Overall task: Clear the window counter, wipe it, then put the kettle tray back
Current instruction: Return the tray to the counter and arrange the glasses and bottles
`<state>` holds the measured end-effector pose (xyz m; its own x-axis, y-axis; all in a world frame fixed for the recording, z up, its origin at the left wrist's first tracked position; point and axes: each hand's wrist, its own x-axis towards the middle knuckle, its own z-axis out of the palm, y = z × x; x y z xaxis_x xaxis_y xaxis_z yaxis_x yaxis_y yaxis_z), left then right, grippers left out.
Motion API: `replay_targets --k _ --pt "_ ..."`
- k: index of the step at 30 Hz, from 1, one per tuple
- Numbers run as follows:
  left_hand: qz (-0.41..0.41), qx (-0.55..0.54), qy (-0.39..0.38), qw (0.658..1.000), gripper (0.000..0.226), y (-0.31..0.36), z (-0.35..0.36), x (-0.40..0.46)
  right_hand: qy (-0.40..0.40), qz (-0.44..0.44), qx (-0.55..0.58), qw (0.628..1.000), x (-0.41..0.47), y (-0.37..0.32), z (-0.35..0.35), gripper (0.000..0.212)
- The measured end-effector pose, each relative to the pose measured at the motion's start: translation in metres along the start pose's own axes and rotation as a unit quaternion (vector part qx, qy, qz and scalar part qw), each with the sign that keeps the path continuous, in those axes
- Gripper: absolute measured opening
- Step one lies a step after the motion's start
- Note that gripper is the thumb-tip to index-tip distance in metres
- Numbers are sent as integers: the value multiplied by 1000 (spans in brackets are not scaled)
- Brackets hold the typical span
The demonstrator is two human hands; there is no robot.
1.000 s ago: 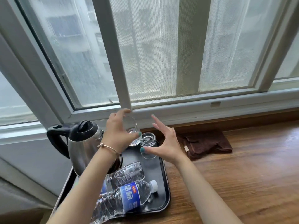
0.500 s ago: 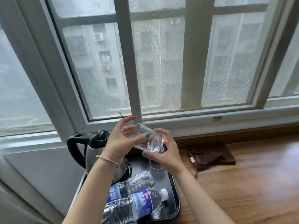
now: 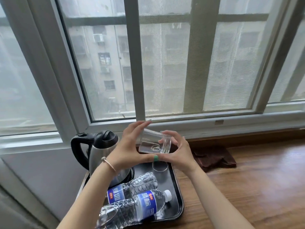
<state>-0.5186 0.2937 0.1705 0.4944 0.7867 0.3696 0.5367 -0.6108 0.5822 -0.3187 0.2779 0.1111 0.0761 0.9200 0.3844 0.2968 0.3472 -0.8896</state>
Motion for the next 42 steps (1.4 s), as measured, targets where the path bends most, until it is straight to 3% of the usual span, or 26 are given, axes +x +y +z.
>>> replay_targets --k 4,9,16,19,22,32,37,42 --pt "58 174 1 983 102 -7 1 -4 -19 16 -65 998 3 -7 -13 72" --pt "79 176 93 977 78 -10 3 -4 -43 29 -102 993 8 -13 -19 73" --pt "97 218 137 962 75 -16 15 -8 -104 27 -156 982 9 -22 -29 72" --pt "85 191 174 962 70 -17 22 -13 -120 28 -114 986 10 -26 -32 73" --pt "56 141 231 961 66 -14 31 -18 -86 29 -41 995 10 -32 -33 71" --pt "-28 54 355 933 63 -5 68 -28 -82 62 73 992 4 -26 -23 73" --pt "-45 19 364 930 66 -7 78 -27 -35 99 175 979 0 -26 -7 73" --pt "-39 45 368 928 65 -6 79 -27 -18 102 181 978 0 -29 2 53"
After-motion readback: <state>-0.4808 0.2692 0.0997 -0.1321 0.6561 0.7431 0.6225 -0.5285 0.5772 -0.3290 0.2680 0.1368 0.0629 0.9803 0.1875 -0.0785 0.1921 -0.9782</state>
